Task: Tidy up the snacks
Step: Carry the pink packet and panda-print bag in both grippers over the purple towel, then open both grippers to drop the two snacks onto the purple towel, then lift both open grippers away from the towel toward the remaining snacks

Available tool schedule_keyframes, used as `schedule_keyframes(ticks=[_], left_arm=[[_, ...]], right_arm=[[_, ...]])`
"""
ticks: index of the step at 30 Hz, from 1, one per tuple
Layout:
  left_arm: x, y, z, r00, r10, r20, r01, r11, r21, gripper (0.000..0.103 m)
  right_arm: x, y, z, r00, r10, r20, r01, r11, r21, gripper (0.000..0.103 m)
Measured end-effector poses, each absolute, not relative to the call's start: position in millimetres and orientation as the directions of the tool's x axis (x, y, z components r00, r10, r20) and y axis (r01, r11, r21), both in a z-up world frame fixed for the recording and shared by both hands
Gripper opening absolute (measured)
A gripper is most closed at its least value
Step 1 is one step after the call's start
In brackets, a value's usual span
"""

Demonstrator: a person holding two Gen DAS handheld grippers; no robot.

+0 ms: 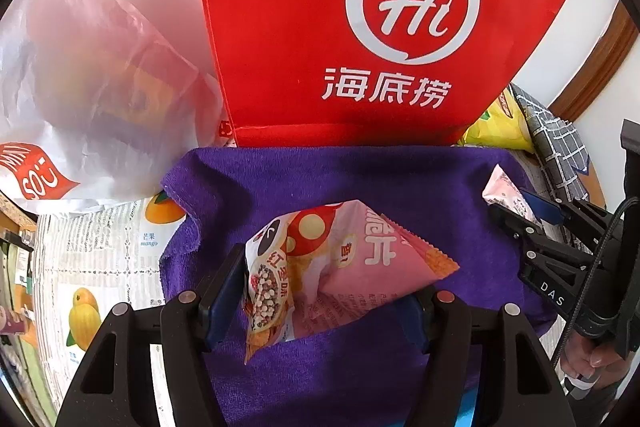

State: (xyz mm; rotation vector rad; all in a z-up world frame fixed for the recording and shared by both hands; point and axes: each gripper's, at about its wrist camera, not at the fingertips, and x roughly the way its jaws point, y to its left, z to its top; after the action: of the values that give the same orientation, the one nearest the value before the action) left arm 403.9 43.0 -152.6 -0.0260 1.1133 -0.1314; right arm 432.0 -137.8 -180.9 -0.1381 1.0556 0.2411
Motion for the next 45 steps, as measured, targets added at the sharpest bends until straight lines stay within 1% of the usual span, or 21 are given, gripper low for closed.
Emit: schedule_keyframes(ticks=[9,21,24,25,26,27,28,32,36,39,42,45], left_arm=[[406,35,-159,0.416,-0.101,-0.904,0.104,0.993,-0.063,0.066],[409,31,-162,0.398,-0.108,-0.911,0.112,0.991,-0.069,0.066],[407,32,-158,0.401,-0.124,-0.908,0.116,0.99,-0.084,0.068],[406,33,-156,0.408,-0.133,-0.903,0.118,0.989,-0.092,0.07],[405,34,-152,0.416,-0.145,-0.898,0.121,0.987,-0.103,0.075],[404,35,-150,0.424,-0.151,-0.893,0.12,0.987,-0.11,0.078],[403,35,-147,0.433,-0.157,-0.888,0.119,0.986,-0.116,0.079],[398,40,-135,0.462,-0.178,-0.869,0.121,0.983,-0.137,0.08],[391,43,-122,0.502,-0.185,-0.845,0.124,0.982,-0.141,0.08],[382,45,-108,0.546,-0.185,-0.817,0.136,0.982,-0.131,0.08],[371,50,-91,0.599,-0.167,-0.783,0.13,0.985,-0.11,0.08],[364,53,-77,0.63,-0.161,-0.76,0.126,0.987,-0.105,0.08]], right_arm=[[432,-133,-197,0.409,0.104,-0.907,-0.269,0.963,-0.01,0.039],[438,-129,-207,0.386,0.116,-0.915,-0.276,0.961,0.005,0.039],[438,-132,-201,0.392,0.128,-0.911,-0.27,0.963,0.019,0.044],[437,-135,-196,0.402,0.131,-0.906,-0.267,0.964,0.021,0.047],[436,-138,-191,0.414,0.132,-0.9,-0.263,0.965,0.021,0.051],[434,-139,-186,0.425,0.132,-0.896,-0.26,0.966,0.019,0.054],[433,-139,-182,0.435,0.133,-0.891,-0.257,0.966,0.019,0.059],[429,-144,-165,0.471,0.155,-0.869,-0.241,0.97,0.042,0.072],[421,-145,-146,0.489,0.158,-0.858,-0.219,0.974,0.055,0.073],[411,-145,-125,0.532,0.133,-0.836,-0.193,0.981,0.033,0.073],[397,-141,-105,0.59,0.138,-0.796,-0.181,0.983,0.036,0.08],[378,-147,-96,0.63,0.15,-0.762,-0.172,0.984,0.051,0.081]])
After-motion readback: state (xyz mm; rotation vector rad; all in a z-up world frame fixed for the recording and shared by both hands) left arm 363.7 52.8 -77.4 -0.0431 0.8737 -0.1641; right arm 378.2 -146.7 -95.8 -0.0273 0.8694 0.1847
